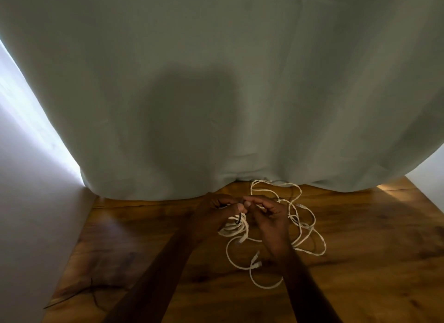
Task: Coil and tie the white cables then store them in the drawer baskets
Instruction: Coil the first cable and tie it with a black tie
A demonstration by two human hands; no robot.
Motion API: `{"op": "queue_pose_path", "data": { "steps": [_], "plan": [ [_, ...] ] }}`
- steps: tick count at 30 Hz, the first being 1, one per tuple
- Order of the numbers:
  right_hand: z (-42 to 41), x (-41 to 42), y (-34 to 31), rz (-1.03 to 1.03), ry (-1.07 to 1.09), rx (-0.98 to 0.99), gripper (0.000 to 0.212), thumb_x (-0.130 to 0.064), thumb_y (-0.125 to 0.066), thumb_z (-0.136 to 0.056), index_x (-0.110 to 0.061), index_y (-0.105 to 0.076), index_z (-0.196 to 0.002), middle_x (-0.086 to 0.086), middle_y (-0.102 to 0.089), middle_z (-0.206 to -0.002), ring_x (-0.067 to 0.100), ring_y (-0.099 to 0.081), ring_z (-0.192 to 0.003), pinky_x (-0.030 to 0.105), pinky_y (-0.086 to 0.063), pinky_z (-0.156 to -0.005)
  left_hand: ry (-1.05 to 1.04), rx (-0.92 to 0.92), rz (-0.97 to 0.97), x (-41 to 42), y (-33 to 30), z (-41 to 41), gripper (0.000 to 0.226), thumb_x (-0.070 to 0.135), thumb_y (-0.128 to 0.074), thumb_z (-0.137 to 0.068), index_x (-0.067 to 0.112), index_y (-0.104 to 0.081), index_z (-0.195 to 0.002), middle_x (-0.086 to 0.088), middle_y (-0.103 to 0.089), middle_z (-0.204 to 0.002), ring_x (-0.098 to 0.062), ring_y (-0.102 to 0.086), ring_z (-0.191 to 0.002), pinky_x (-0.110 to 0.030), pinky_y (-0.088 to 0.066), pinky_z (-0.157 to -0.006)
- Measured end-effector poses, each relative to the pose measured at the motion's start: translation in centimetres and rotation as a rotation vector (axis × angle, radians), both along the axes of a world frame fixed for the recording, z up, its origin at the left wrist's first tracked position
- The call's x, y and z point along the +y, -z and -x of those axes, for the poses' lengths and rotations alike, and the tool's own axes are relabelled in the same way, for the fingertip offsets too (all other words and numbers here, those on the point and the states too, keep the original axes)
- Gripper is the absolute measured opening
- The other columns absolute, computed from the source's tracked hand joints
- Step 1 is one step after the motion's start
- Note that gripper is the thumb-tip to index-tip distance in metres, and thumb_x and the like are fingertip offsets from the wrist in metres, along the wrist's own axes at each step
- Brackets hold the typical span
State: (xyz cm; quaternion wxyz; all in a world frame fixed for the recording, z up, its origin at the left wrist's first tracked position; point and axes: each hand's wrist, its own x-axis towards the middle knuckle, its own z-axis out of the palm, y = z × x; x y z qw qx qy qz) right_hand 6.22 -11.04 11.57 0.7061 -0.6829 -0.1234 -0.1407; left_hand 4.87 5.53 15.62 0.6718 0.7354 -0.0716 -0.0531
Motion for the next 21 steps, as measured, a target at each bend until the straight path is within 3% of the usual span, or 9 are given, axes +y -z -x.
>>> {"op": "queue_pose_path", "data": {
  "steps": [5, 7, 10, 13, 18, 20, 21],
  "plan": [
    [0.17, 0.22, -0.21, -0.004, 0.006, 0.016, 0.027, 0.009, -0.067, -0.086, -0.013, -0.076, -0.099, -0.001, -0.078, -0.092, 0.012, -0.075, -0.086, 0.017, -0.056, -0.074, 0.040, -0.014, 0.003, -0.35, -0.22, 0.00, 0.016, -0.002, -0.059, -0.092, -0.011, -0.072, -0.097, 0.010, -0.071, -0.065, 0.005, -0.056, -0.047, -0.008, -0.039, -0.050],
    [0.40, 0.33, -0.34, 0.009, -0.005, -0.002, 0.028, 0.009, -0.067, -0.086, -0.014, -0.076, -0.099, -0.004, -0.078, -0.092, 0.012, -0.075, -0.086, 0.018, -0.056, -0.075, 0.060, -0.026, 0.015, -0.44, -0.09, -0.07, 0.017, -0.005, -0.057, -0.092, -0.014, -0.070, -0.100, 0.014, -0.069, -0.062, 0.008, -0.058, -0.050, -0.004, -0.039, -0.052],
    [0.55, 0.38, -0.40, 0.014, -0.005, 0.004, 0.031, 0.008, -0.066, -0.087, -0.019, -0.075, -0.098, -0.011, -0.078, -0.091, 0.008, -0.074, -0.087, 0.016, -0.055, -0.075, 0.059, -0.022, 0.028, -0.41, -0.41, 0.12, 0.018, -0.005, -0.057, -0.093, -0.014, -0.069, -0.102, 0.010, -0.070, -0.066, 0.007, -0.058, -0.049, -0.004, -0.039, -0.051],
    [0.52, 0.28, -0.20, 0.008, 0.009, 0.031, 0.033, 0.008, -0.066, -0.087, -0.021, -0.076, -0.097, -0.010, -0.078, -0.092, 0.009, -0.074, -0.087, 0.016, -0.055, -0.075, 0.057, -0.017, 0.035, -0.33, -0.78, 0.28, 0.018, -0.004, -0.058, -0.092, -0.013, -0.070, -0.103, -0.008, -0.071, -0.078, 0.007, -0.058, -0.048, -0.005, -0.039, -0.050],
    [0.65, 0.43, -0.19, 0.012, 0.002, 0.006, 0.034, 0.010, -0.066, -0.087, -0.020, -0.076, -0.099, -0.009, -0.078, -0.093, 0.011, -0.074, -0.088, 0.018, -0.056, -0.076, 0.036, -0.001, 0.001, -0.25, -0.66, 0.15, 0.015, 0.004, -0.062, -0.092, -0.004, -0.074, -0.096, -0.016, -0.072, -0.077, 0.000, -0.054, -0.044, -0.015, -0.037, -0.044],
    [0.59, 0.39, -0.26, 0.013, -0.009, -0.014, 0.035, 0.012, -0.065, -0.086, -0.019, -0.076, -0.099, -0.010, -0.078, -0.092, 0.011, -0.074, -0.088, 0.018, -0.056, -0.076, 0.024, 0.017, -0.001, -0.17, -0.51, 0.04, 0.016, 0.006, -0.063, -0.092, -0.003, -0.075, -0.096, -0.017, -0.073, -0.079, -0.011, -0.060, -0.051, -0.017, -0.038, -0.044],
    [0.52, 0.31, -0.25, 0.014, -0.016, -0.020, 0.035, 0.012, -0.065, -0.086, -0.019, -0.076, -0.099, -0.009, -0.078, -0.092, 0.012, -0.074, -0.087, 0.019, -0.056, -0.076, 0.027, 0.029, 0.010, -0.14, -0.45, -0.01, 0.016, 0.010, -0.065, -0.091, 0.000, -0.076, -0.096, -0.018, -0.073, -0.081, -0.024, -0.062, -0.057, -0.019, -0.038, -0.045]
  ]
}}
